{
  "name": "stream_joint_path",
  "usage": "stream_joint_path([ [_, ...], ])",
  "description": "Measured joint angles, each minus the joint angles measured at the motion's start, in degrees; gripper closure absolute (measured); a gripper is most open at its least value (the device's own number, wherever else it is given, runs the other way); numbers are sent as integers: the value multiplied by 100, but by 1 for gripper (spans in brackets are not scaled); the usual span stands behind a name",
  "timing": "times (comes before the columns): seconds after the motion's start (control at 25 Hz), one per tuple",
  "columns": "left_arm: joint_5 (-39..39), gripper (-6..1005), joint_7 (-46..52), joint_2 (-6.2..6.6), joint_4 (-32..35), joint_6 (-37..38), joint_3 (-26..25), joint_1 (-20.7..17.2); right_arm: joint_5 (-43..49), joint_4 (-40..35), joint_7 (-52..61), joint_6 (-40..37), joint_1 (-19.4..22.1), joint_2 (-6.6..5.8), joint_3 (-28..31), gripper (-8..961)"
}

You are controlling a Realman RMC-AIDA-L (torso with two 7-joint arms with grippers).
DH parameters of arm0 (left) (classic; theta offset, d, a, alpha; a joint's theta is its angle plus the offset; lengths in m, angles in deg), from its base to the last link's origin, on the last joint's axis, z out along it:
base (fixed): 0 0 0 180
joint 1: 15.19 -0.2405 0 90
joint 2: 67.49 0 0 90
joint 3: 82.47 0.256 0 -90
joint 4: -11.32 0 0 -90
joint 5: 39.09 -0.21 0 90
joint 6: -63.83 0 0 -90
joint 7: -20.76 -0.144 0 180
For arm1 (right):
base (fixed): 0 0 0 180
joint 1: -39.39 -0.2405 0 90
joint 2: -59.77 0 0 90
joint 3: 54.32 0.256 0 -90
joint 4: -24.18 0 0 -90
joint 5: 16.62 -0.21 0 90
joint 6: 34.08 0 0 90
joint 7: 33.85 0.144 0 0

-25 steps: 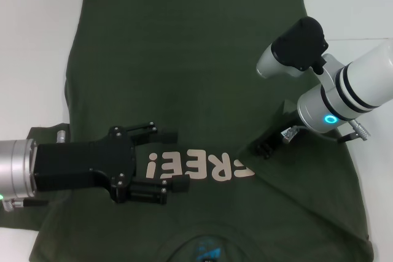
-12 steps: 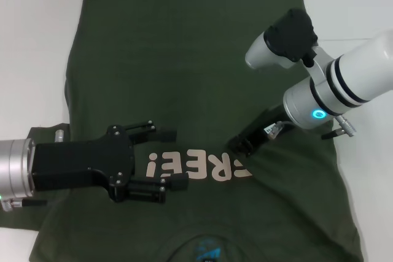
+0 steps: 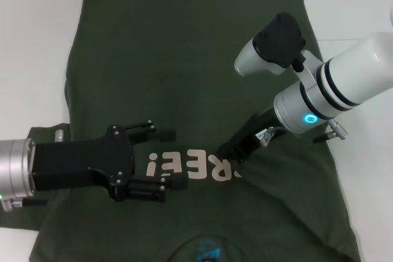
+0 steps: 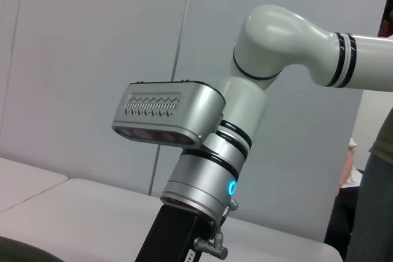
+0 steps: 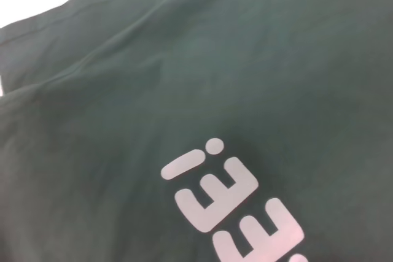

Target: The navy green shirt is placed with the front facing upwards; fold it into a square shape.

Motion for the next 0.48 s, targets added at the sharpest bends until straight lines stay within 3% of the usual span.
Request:
stream_joint_path([
  [0.2,0,137,0,0,2,-9,-65,0,-145,-122,-255,-78,120,-26,56,932],
  [0.4,14,138,10,8,-5,-14,-148,0,-365,-621,-724,-387,466,-46,268,772],
  [0.48,22,138,23,9,-3,-18,-150,0,-494,-930,-1121,-705,701,-49,472,638],
])
